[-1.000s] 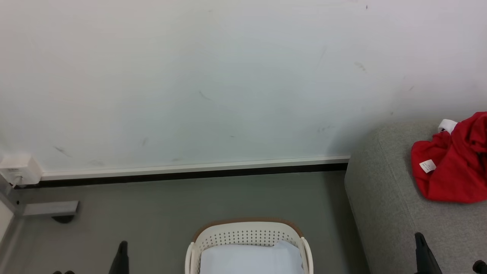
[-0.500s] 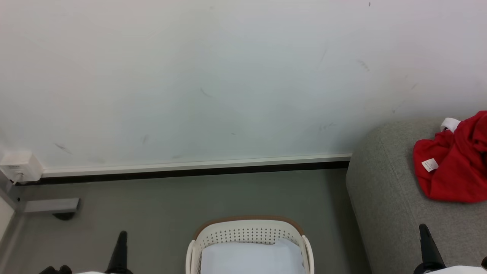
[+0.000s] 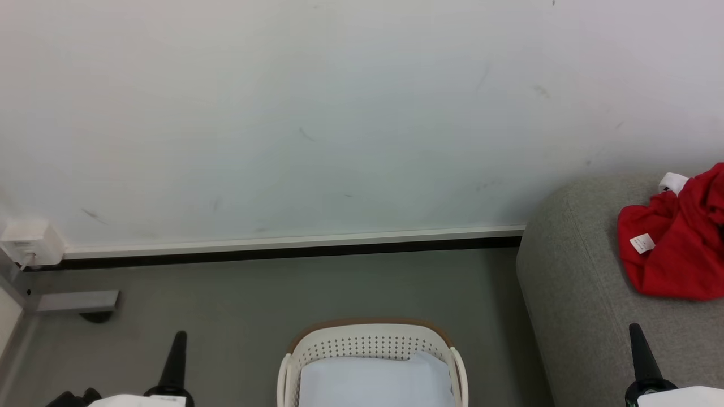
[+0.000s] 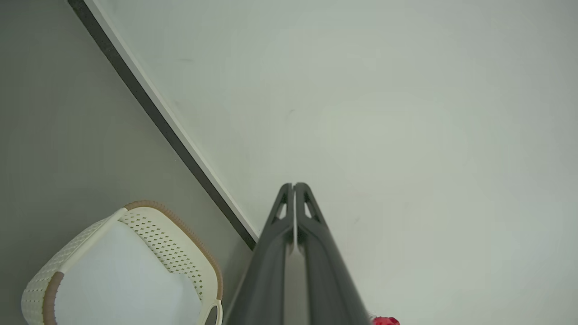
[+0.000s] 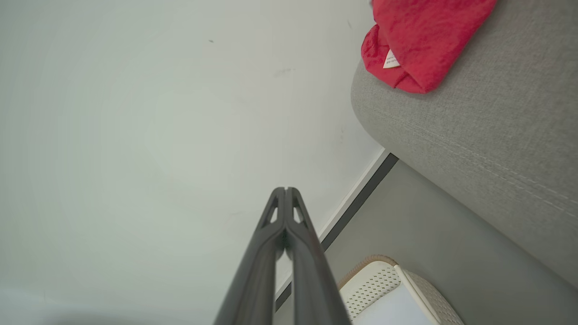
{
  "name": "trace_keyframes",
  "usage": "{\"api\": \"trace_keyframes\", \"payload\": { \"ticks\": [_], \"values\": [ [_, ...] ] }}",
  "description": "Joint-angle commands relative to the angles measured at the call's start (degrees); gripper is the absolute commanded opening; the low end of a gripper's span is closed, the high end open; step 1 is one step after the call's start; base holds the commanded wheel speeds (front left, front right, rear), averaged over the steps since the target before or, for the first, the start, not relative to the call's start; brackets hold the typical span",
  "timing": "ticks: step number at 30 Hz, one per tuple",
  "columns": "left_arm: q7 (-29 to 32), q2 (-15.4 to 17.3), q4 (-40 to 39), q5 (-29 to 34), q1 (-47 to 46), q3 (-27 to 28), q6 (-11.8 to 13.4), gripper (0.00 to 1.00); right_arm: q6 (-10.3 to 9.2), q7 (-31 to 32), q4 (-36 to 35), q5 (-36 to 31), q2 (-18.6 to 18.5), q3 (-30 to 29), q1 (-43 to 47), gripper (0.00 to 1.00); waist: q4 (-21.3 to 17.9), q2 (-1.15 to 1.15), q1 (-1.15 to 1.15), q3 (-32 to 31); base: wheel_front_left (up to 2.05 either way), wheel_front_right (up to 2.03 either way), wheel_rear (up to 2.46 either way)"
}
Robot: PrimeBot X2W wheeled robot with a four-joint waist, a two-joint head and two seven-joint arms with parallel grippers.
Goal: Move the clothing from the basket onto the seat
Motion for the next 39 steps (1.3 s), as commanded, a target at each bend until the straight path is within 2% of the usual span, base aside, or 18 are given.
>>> {"api": "trace_keyframes", "payload": {
  "ticks": [1, 39],
  "values": [
    [0.39, 0.25, -0.65, -1.35, -1.2, 0.28, -0.41, 0.0, -0.08, 0.35, -0.78, 1.58, -0.53, -0.27, -1.09, 0.0, 0.03, 0.0, 0.0, 0.05, 0.0, 0.0, 0.0],
    [4.98, 0.08, -2.21, -18.79, -3.63, 1.91, -1.11, 0.0, -0.11, 4.63, -2.52, 19.41, -0.83, -2.01, -2.91, 0.0, 0.66, 0.0, -0.01, 1.35, 0.0, 0.0, 0.0]
  ]
}}
